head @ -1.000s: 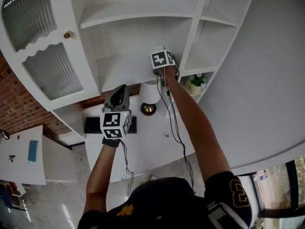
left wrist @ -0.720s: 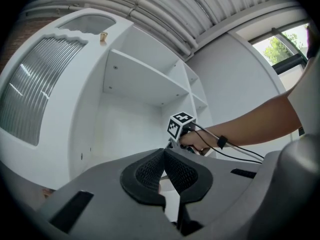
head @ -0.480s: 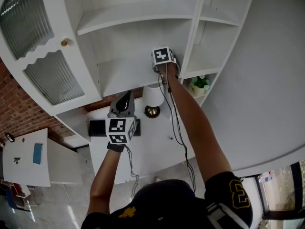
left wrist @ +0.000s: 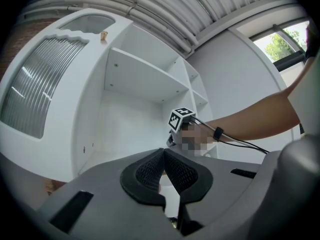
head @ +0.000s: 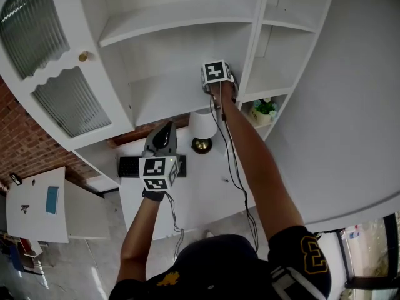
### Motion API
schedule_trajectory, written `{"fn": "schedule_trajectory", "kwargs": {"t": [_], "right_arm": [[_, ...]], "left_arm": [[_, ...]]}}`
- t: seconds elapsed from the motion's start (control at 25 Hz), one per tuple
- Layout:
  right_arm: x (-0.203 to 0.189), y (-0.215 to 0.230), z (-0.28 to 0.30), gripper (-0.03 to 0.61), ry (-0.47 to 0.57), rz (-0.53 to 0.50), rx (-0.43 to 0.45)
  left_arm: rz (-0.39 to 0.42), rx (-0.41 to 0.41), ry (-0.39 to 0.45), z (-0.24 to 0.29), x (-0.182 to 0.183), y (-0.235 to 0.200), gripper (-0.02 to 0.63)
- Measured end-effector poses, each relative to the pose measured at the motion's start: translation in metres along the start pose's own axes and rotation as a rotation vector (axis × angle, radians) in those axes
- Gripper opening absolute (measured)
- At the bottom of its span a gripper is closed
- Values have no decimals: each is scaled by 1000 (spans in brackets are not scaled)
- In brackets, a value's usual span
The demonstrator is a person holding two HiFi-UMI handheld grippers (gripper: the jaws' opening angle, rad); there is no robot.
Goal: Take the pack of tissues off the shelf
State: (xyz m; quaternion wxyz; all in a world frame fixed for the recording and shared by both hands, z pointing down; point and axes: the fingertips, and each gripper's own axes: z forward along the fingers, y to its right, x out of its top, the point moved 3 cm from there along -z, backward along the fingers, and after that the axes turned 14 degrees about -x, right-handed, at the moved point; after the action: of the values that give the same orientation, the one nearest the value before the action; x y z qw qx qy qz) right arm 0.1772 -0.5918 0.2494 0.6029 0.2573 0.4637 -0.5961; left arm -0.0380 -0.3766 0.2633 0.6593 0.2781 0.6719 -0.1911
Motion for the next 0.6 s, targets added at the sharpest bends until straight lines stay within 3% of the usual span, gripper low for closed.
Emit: {"fn": "schedule_trajectory", "kwargs": {"t": [0.12,0.48,0.6], "right_arm": [[0,4,0,32,3,-3,-15],[1,4,8,5,-18,-79,-6],[3,5,9,3,-20,-35,0]], "left_arm": [[-5,1,-5,0,-3,2,18],[-20,10,-3,5,-5,8,18],[-11,6,5,5,-1,5,18]]}}
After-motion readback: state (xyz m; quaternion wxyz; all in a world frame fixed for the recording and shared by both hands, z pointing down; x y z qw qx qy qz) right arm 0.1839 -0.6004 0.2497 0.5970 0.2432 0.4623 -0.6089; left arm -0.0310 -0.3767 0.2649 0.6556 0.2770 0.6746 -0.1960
